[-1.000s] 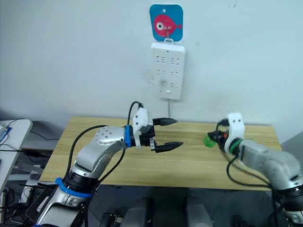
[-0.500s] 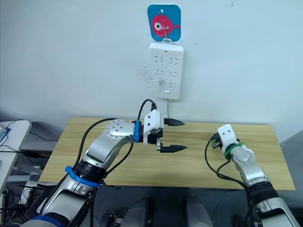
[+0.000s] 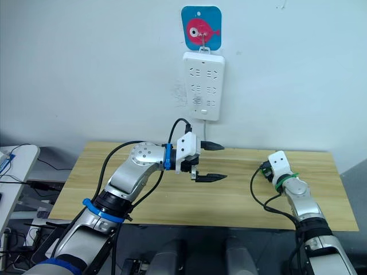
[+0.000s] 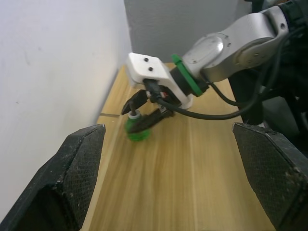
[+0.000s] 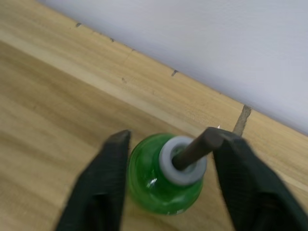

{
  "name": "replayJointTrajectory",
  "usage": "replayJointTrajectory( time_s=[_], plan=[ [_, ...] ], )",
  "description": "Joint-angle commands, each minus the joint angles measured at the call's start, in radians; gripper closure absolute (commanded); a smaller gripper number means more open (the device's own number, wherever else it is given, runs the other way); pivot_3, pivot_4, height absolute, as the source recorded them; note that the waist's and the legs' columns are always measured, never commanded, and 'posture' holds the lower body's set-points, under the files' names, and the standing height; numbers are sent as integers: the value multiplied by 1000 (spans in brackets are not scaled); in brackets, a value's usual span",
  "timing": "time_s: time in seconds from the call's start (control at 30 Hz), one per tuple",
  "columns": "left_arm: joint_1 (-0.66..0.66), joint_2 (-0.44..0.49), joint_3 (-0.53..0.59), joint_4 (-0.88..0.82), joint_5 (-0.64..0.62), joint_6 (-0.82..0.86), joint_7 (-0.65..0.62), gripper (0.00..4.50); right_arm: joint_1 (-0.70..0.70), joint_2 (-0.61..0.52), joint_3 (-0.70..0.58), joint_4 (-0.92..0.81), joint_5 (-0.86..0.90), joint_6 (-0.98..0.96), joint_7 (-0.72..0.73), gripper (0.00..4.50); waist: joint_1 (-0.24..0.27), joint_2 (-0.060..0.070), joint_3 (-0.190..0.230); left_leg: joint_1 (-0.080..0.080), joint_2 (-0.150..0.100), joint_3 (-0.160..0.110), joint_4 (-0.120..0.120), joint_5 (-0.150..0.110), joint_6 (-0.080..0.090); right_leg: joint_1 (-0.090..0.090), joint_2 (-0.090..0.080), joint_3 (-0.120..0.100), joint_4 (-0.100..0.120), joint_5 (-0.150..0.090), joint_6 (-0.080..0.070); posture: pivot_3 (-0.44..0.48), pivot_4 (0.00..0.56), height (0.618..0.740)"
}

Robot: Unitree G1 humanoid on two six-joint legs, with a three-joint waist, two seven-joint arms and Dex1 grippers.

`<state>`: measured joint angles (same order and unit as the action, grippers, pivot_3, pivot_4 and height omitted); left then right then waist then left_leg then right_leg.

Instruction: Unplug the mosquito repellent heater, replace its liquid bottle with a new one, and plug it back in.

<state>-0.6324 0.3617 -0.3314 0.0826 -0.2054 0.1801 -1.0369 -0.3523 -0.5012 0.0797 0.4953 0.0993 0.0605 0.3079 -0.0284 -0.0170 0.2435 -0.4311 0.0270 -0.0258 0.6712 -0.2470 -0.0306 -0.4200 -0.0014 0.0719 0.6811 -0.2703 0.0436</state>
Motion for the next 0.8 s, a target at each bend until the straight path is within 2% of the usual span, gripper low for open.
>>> replayJointTrajectory(
  time_s=[0.03,0.07,0.1,0.33,0.47,0.57,0.67,0.8],
  plan=[
    [74,-12,47,-3,31,-57,91,0,38,-37,-48,-154,-10,24,20,555,0,0,0,0,0,0,0,0,0,0,0,0,0,0,0,28,222,740],
    [114,-13,61,16,51,-96,129,0,54,-48,-52,-204,-12,40,32,165,-1,0,0,0,1,0,0,0,0,0,0,0,0,0,0,28,224,740],
    [160,-17,83,34,71,-135,182,0,69,-59,-56,-259,-9,61,47,11,-2,1,0,0,1,0,0,0,0,0,-1,0,0,0,0,27,229,740],
    [468,-85,213,-2,161,-250,521,0,87,-145,-13,-623,48,284,241,11,-2,0,1,1,1,-3,-1,0,0,1,-1,0,0,0,0,33,270,740],
    [604,-160,298,25,224,-277,764,0,21,-125,63,-808,146,458,354,11,-1,-1,2,2,1,-7,-1,0,0,1,-2,0,0,0,0,45,292,740],
    [630,-202,358,91,231,-292,884,0,-57,-83,127,-901,201,551,401,11,1,-2,6,2,1,-11,-1,0,0,2,-2,-3,0,0,0,58,307,740],
    [593,-227,365,180,214,-336,890,0,-139,-30,166,-932,225,622,402,11,9,-1,18,3,0,-15,0,0,0,6,-2,-7,0,0,0,67,324,740],
    [467,-261,386,363,171,-381,868,0,-221,18,194,-951,259,689,417,11,29,-2,30,5,-2,-16,1,0,0,9,-3,-9,-1,0,0,58,338,740]
  ],
)
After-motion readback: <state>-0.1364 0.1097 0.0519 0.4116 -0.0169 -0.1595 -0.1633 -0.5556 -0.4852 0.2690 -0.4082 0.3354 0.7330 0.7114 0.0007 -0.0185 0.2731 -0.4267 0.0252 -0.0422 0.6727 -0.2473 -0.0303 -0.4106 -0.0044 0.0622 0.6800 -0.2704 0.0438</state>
